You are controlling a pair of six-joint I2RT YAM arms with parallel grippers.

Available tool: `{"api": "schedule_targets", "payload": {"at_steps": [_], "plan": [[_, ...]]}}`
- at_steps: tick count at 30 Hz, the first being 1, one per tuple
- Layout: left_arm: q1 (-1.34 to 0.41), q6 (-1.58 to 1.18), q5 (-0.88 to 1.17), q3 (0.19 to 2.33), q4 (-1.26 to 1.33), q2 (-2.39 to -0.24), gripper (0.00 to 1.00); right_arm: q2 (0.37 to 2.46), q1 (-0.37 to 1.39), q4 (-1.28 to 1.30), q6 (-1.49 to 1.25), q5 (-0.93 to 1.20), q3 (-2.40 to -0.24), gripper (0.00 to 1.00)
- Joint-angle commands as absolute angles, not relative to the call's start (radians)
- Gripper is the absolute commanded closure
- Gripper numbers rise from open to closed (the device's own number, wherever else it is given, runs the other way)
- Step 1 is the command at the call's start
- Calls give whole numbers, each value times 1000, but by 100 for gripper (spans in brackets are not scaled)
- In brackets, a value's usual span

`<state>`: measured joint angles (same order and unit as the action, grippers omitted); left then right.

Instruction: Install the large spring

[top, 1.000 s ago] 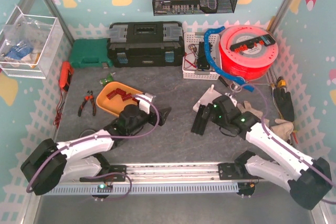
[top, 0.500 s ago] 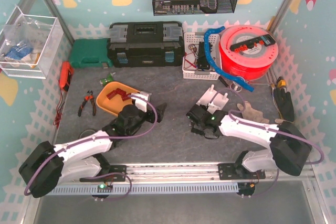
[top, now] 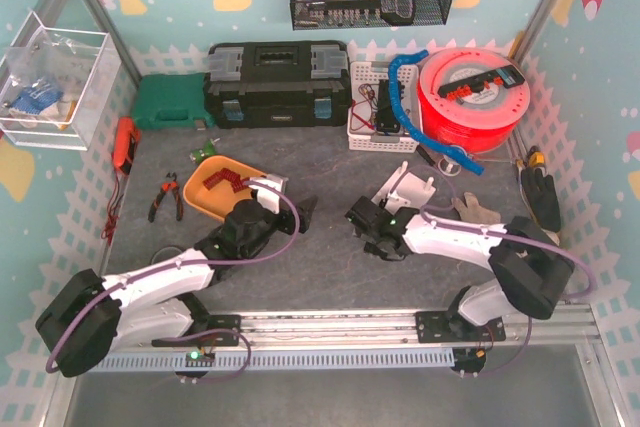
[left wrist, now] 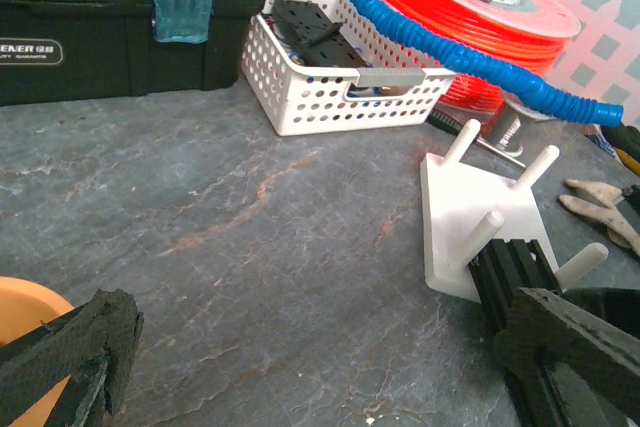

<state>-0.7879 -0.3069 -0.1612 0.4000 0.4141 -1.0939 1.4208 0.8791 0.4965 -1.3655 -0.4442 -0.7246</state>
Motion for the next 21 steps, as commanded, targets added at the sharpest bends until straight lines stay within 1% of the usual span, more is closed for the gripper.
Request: {"api": "schedule_targets", "payload": {"at_steps": [1, 4, 11, 16, 21], "plan": [[-792, -305, -170, 396, 403, -1088, 1, 1478, 885, 488, -1370, -486, -760, 3], [-792, -304, -172, 395, 402, -1088, 1, 1504, 885, 477, -1372, -499, -761, 9], [-792, -304, -170, 396, 403, -1092, 1, 1555, 884, 455, -1371, -497, -761, 15], [-792, -306, -161, 397, 399, -1085, 1, 1584, 884, 445, -1366, -494, -766, 23], [-792, -308, -155, 394, 404, -1079, 1, 1582, 884, 446, -1366, -500, -761, 38]]}}
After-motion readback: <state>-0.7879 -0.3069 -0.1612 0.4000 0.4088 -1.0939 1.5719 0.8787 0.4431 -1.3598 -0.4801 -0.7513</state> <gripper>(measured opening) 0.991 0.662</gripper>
